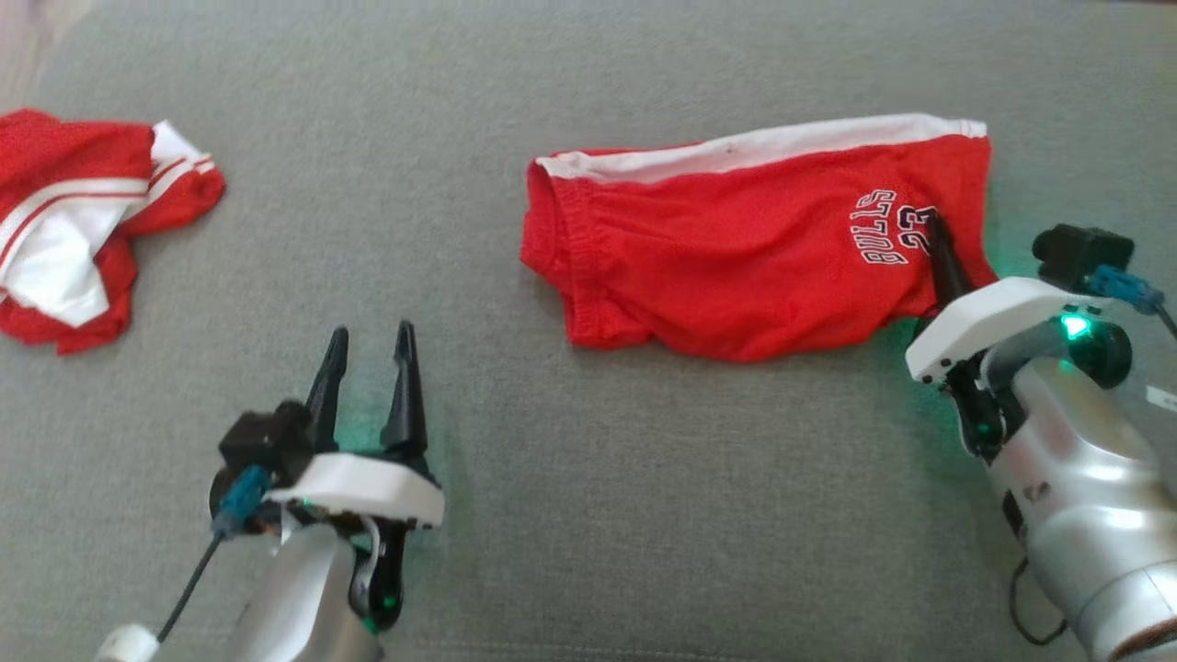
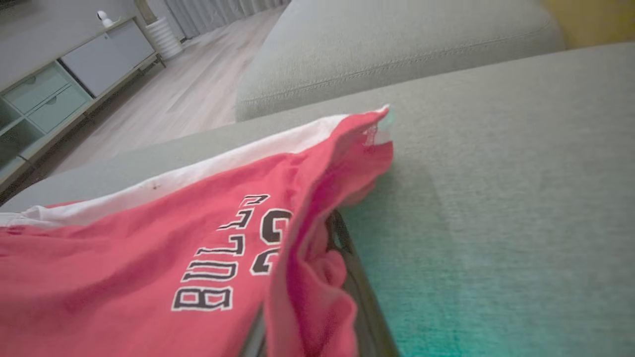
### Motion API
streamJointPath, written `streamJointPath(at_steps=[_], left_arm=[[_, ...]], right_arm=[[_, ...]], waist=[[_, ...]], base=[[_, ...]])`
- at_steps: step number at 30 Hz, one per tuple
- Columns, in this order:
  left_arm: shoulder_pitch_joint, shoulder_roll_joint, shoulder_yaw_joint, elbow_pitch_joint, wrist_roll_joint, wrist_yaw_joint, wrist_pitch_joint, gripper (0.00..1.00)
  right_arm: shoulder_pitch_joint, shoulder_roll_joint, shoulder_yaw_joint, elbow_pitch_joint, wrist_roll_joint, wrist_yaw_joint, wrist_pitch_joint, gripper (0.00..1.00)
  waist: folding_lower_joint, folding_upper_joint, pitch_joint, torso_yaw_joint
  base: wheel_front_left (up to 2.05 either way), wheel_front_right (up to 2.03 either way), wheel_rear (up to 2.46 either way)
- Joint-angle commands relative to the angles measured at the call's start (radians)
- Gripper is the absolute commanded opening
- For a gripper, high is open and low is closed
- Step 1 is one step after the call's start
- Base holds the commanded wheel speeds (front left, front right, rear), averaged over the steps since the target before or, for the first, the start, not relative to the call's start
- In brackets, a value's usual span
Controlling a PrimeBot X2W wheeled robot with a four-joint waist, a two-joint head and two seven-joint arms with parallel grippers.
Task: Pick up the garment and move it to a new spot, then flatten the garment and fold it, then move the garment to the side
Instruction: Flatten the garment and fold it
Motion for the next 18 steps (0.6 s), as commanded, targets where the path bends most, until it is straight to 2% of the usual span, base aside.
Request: streamJointPath(at_steps=[1, 7, 13, 18], left_arm=[[-0.005, 0.018, 0.043, -0.033, 0.005, 0.002, -0.005, 1.0], [0.02, 0.018, 0.036, -0.037, -0.013, 0.004, -0.005, 1.0], [0.021, 0.018, 0.023, -0.029, -0.019, -0.001, -0.005, 1.0], [0.028, 0.018, -0.002, -0.024, -0.032, 0.002, -0.005, 1.0]], right_arm=[[-0.003, -0.01, 0.012, -0.038, 0.005, 0.007, -0.016, 0.0], [-0.017, -0.007, 0.019, -0.138, -0.028, 0.007, -0.018, 0.0], [-0.042, 0.065, 0.095, -0.223, -0.08, 0.007, -0.018, 0.0], [-0.041, 0.128, 0.2, -0.223, -0.105, 0.007, 0.008, 0.0]], waist=[[0.0001, 0.0, -0.017, -0.015], [0.0001, 0.0, -0.02, -0.004], [0.0001, 0.0, -0.026, 0.04], [0.0001, 0.0, -0.037, 0.094]], base=[[0.0, 0.0, 0.0], [0.0, 0.0, 0.0], [0.0, 0.0, 0.0], [0.0, 0.0, 0.0]])
